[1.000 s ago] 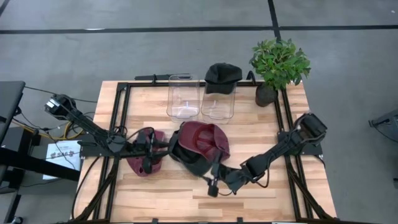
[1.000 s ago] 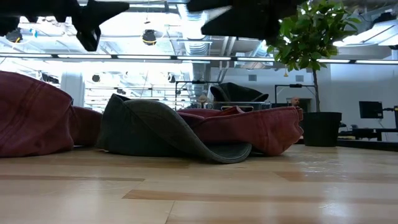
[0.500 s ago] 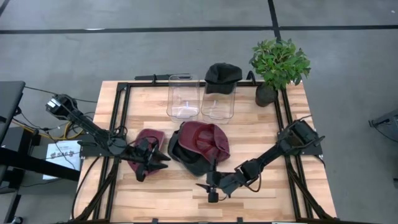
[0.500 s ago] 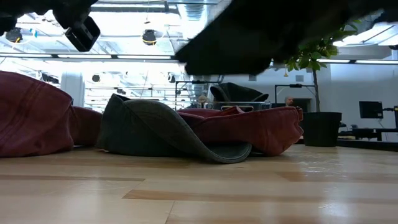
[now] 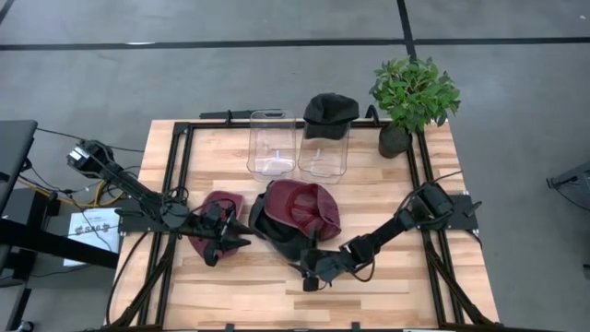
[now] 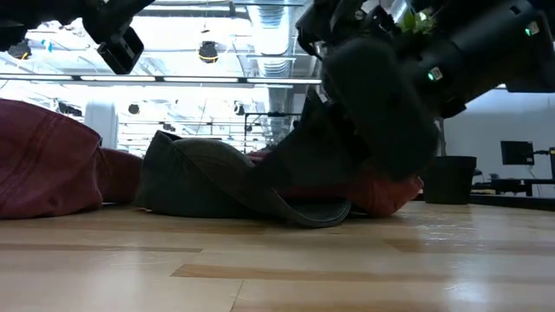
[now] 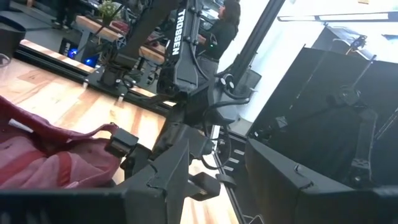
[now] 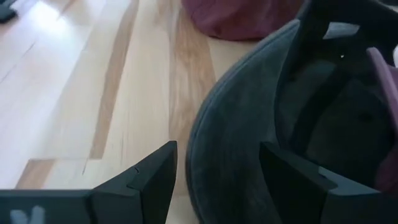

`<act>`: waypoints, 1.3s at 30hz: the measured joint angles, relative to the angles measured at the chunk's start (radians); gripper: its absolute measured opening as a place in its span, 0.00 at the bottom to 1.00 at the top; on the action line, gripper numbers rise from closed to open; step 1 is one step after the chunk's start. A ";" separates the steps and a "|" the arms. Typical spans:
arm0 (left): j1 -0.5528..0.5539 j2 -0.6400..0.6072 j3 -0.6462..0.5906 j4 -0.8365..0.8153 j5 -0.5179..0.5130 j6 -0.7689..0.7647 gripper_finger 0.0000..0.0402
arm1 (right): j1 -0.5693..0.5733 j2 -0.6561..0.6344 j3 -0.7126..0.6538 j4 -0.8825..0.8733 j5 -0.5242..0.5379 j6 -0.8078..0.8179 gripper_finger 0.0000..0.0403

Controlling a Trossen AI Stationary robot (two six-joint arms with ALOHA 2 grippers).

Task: Pick & Place hat
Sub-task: Put the black cap into the right transparent bin

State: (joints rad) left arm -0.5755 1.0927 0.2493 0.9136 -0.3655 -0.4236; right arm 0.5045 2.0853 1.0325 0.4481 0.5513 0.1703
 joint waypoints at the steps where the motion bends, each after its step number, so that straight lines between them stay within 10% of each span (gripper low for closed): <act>1: 0.000 0.000 0.000 0.000 0.000 0.000 0.39 | -0.002 0.000 0.000 0.001 0.001 0.011 0.55; 9: 0.000 0.000 0.000 0.000 0.000 0.000 0.39 | -0.031 0.010 0.000 -0.016 -0.057 0.098 0.42; 17: 0.000 0.000 0.000 0.001 0.000 0.000 0.39 | -0.032 0.021 0.003 0.006 -0.016 0.103 0.04; 39: 0.000 0.000 0.000 0.008 0.000 0.000 0.39 | 0.208 -0.237 0.000 0.010 0.621 0.010 0.01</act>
State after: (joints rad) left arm -0.5751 1.0927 0.2493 0.9215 -0.3656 -0.4232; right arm 0.7130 1.8480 1.0321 0.4577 1.1725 0.1800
